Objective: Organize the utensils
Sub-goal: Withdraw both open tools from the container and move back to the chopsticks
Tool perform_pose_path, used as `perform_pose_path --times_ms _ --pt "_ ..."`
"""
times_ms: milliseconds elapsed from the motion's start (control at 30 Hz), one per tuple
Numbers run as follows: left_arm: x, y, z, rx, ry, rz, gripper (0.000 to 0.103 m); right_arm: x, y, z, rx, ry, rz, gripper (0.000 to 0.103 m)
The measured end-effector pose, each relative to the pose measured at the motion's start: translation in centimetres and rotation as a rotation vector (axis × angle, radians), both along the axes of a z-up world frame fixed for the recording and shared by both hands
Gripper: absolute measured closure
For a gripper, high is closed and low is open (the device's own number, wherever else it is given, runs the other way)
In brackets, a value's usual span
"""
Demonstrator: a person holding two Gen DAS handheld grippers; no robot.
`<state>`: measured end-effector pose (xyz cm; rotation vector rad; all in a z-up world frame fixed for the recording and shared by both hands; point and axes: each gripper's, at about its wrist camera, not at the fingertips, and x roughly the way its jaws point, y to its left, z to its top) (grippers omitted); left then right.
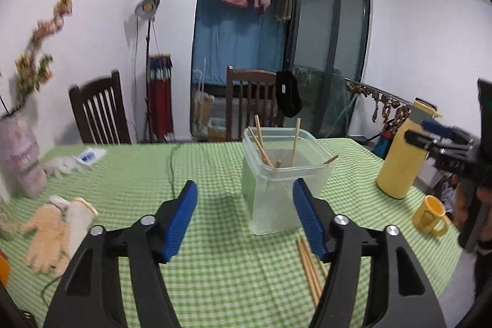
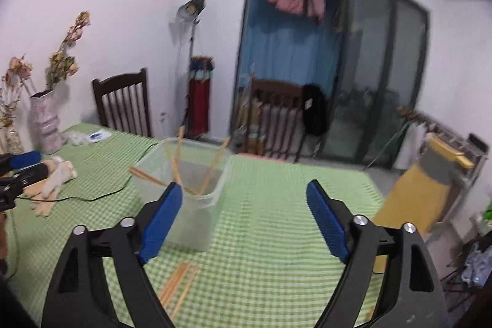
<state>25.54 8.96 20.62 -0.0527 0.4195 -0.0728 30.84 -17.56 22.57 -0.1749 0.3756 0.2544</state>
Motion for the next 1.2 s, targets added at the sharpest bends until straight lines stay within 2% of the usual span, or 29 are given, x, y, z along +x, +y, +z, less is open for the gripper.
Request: perform_pose_path --times_ms 200,333,700,833,967,1200 --pt "-2.4 -0.8 0.6 -0.005 -0.034 -0.034 0.027 -2.8 -1.1 -0.1 0.022 -0.031 -0.018 0.018" --pt "-4.7 -1.4 0.1 0.011 -0.064 -0.021 0.022 -5.1 -1.1 -1.4 0.029 -0.036 -0.010 0.018" --pt "-10.0 -2.8 -5.8 0.016 -0.067 0.040 0.015 -11.0 -0.3 -6.9 0.032 -0.052 -0.009 0.018" --pt "-11.5 -2.7 -8.4 -0.028 -0.067 0.071 0.012 -13.0 0.4 -9.1 0.040 -0.042 -0.008 0.018" --pt "-12.5 -2.7 -10.3 -0.035 -0.050 0.077 0.012 -15.1 0.7 -10.8 0.040 -0.050 0.013 0.016" --pt "-15.2 -4.1 -13.8 0.063 -0.038 0.102 0.011 -17.0 0.4 -13.3 0.048 -0.028 0.008 0.016"
